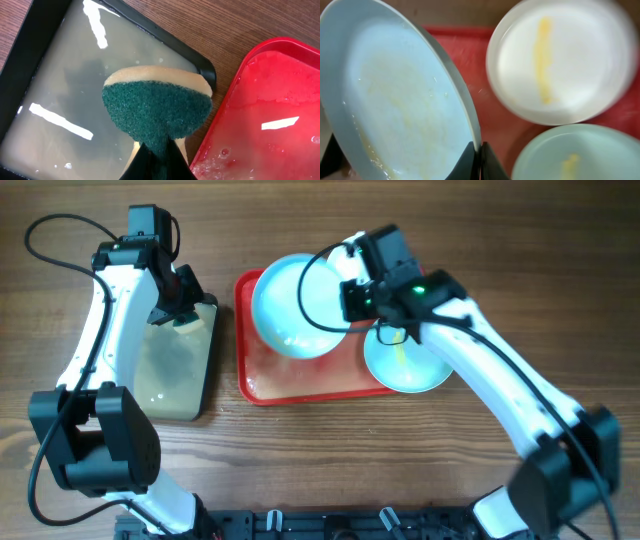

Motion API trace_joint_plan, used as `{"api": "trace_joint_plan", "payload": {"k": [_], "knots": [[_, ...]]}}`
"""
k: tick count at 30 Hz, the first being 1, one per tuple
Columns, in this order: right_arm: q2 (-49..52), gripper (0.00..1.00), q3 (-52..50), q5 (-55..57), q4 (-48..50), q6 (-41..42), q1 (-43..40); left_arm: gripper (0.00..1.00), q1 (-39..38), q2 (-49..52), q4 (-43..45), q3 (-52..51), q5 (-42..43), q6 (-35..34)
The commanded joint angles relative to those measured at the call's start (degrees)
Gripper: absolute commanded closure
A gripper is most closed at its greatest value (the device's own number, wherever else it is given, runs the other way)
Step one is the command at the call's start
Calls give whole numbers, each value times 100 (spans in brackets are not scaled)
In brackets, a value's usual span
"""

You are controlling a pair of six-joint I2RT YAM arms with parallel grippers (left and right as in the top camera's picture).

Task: Clean dirty plates on tray and stack at the side
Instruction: 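Grip and lift the light-blue plate with the right gripper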

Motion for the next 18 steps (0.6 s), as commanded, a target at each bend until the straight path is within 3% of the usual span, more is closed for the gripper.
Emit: {"api": "trace_joint_plan", "payload": {"k": [1,6,13,18], "knots": [[-376,96,101,1768,-79,-125,9,96,11,61,24,-37,-74,-94],[-402,96,101,2955,-199,-407,221,96,11,61,24,-37,-74,-96],[-358,96,87,5165,-157,-1071,1572,96,11,61,24,-37,-74,-96],[-278,96,87,6798,13,-1119,2267,96,11,61,22,-37,-74,-96]]}}
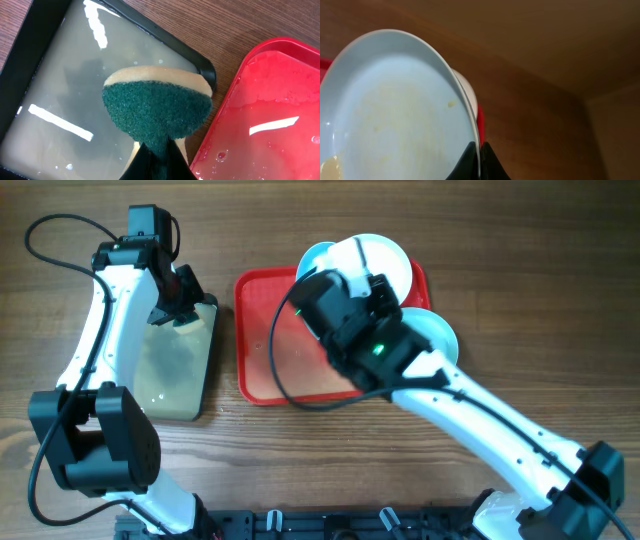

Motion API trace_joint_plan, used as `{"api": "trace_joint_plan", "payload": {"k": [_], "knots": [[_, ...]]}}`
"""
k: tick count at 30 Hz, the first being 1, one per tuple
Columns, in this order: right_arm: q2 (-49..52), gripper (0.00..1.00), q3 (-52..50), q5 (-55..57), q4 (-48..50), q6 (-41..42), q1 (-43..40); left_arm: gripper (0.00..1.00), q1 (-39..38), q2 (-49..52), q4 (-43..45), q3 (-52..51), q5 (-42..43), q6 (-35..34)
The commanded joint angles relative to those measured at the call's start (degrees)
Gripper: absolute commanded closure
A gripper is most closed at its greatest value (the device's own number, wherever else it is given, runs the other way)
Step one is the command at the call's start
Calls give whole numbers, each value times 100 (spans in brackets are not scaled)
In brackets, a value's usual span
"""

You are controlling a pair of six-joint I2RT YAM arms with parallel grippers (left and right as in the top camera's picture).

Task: Clean dirty plates on tray and stack at the side
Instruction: 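Grip and lift the light-blue plate with the right gripper, then place the light-blue plate on the table right of the tray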

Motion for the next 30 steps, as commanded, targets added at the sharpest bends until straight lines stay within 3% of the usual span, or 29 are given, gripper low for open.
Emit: {"api": "trace_joint_plan", "payload": {"k": [1,3,9,13,16,18,21,25,27,30], "knots": [[72,96,42,1480,179,-118,330,96,11,61,20,-37,-74,-96],[72,96,42,1853,365,-271,514,96,11,61,20,-37,-74,-96],[72,96,42,2210,1661,-2041,815,96,11,61,20,-37,-74,-96],[72,96,28,2208,1755,-1998,807,96,11,61,20,-37,-74,-94],[72,96,-59,1832,1390,-1296,688,96,11,61,20,-37,-74,-94],[72,96,-66,592,664,-798,485,96,11,61,20,-37,-74,-96],[72,96,-66,-2358,-35,-350,-361,96,11,61,17,-37,-74,-94],[42,96,-66,-5982,-164,-249,-2310,96,11,61,17,-37,-74,-96],[42,96,-66,-6898,-179,-221,-3130,96,11,61,17,-37,-74,-96],[44,96,-66,-7252,-428,94,-4817,96,11,61,17,-37,-74,-96]]}}
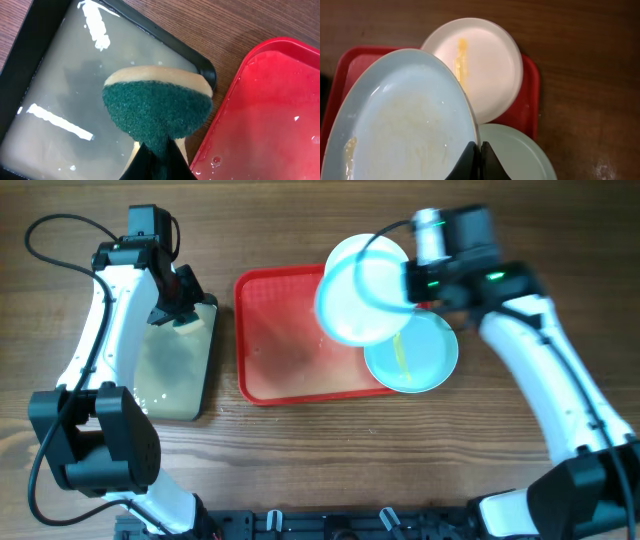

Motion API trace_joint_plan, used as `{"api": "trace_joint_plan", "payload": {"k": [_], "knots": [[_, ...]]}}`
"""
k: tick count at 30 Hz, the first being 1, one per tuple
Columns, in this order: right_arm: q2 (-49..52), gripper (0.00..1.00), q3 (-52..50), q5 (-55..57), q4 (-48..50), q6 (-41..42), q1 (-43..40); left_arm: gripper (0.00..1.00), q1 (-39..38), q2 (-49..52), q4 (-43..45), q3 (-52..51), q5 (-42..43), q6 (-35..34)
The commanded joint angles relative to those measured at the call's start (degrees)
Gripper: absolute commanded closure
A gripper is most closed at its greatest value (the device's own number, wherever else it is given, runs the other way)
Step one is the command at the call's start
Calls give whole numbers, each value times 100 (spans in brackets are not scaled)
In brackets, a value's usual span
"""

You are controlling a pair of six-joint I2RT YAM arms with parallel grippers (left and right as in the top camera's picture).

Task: Clean dirty plates on tray and stack at the side
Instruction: 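Place the light-blue plate on the table right of the tray, then grip the other light-blue plate with the right gripper and pull it left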

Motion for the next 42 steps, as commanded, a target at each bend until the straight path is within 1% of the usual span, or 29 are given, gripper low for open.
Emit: {"api": "trace_joint_plan", "payload": {"k": [1,2,5,6,8,11,17,18,20,21,22,23,24,25,26,29,31,33,37,39,40,42], "knots": [[22,96,4,-1067,-192,326,-1388,96,11,61,20,-37,-76,-96],[55,96,-13,-938,-232,354,-1934,96,11,61,20,-37,-74,-96],[160,96,-140,-643,-162,433,-2677,96,11,61,20,-37,-74,-96],[267,96,-280,-459,-52,433,-3045,96,11,61,20,-37,-76,-96],[457,96,-588,-203,254,627,-3392,96,11,61,24,-37,-74,-96],[852,95,-1008,-166,876,883,-3604,96,9,61,79,-37,-74,-96],[1928,96,-1084,-127,1314,1043,-3604,96,9,61,101,-37,-74,-96],[2041,94,-1084,-129,1322,1082,-3604,96,9,61,101,-37,-74,-96],[2138,68,-1084,-313,1292,1095,-3604,96,9,61,101,-37,-74,-96],[2127,62,-1080,-555,1261,1025,-3604,96,11,61,101,-37,-74,-96],[2059,56,-1067,-1097,1191,758,-3604,96,9,61,105,-37,-74,-96],[1991,54,-1043,-1473,1106,601,-3602,96,9,61,105,-37,-74,-96],[1808,53,-973,-2199,874,269,-3545,96,9,61,105,-37,-72,-96],[1665,53,-964,-2621,769,-26,-3440,96,7,61,105,-37,-66,-98],[1488,53,-964,-2704,629,-190,-3206,96,4,61,111,-37,-52,-98],[1440,53,-970,-2588,514,-192,-2710,96,4,61,105,-37,-50,-98],[1445,53,-977,-2026,420,-125,-2367,96,4,61,98,-37,39,-96],[1447,54,-977,-1436,332,149,-2179,96,4,61,98,-37,79,-96],[1447,54,-1001,-1357,125,-81,-2061,96,4,61,103,-37,76,-96],[1447,59,-1060,-1141,46,-85,-2057,96,4,61,105,-37,76,-96],[1447,65,-1121,-1134,57,-85,-2059,96,4,61,105,-37,76,-96],[1447,79,-1187,-1180,46,-85,-2020,96,4,61,105,-37,76,-96]]}}
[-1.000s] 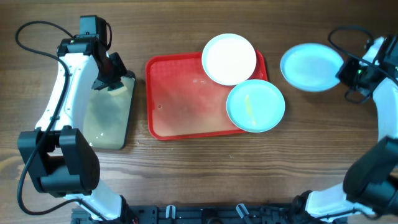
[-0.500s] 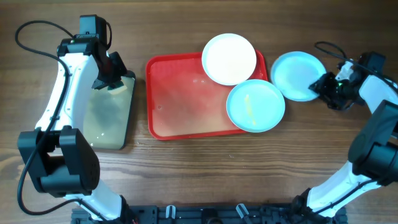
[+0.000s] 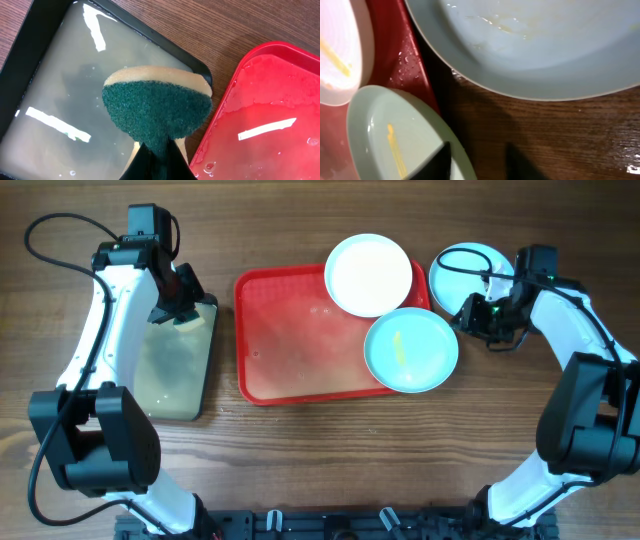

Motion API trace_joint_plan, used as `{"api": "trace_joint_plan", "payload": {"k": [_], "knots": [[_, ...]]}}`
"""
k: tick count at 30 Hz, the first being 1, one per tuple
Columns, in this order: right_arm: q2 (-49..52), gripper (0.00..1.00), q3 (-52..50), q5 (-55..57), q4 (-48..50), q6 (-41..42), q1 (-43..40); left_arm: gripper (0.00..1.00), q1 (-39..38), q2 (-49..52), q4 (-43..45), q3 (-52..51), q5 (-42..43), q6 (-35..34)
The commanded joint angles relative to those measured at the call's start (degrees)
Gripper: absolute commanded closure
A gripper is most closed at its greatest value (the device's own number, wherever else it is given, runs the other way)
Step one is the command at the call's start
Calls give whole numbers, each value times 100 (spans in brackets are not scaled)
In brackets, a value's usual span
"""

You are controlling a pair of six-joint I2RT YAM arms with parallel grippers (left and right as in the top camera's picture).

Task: Clean dirty plates on tray and stack at the side
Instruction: 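Grip the other light-blue plate with the right gripper and pull it left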

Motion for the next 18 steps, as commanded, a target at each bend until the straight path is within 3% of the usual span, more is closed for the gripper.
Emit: {"api": "trace_joint_plan", "payload": {"k": [1,5,13,18], "knots": [[-83,85,-157,96,-37,-70,131,96,4,61,20,-37,50,-96],[-83,94,-157,33,-136,-131,822,96,4,61,17,-37,76,-98],[-83,96,-146,442,-291,317,1989,96,4,61,15,-37,140,-98],[-81,80,-151,540,-326,269,2063,96,-2,61,20,-37,417,-98]]}}
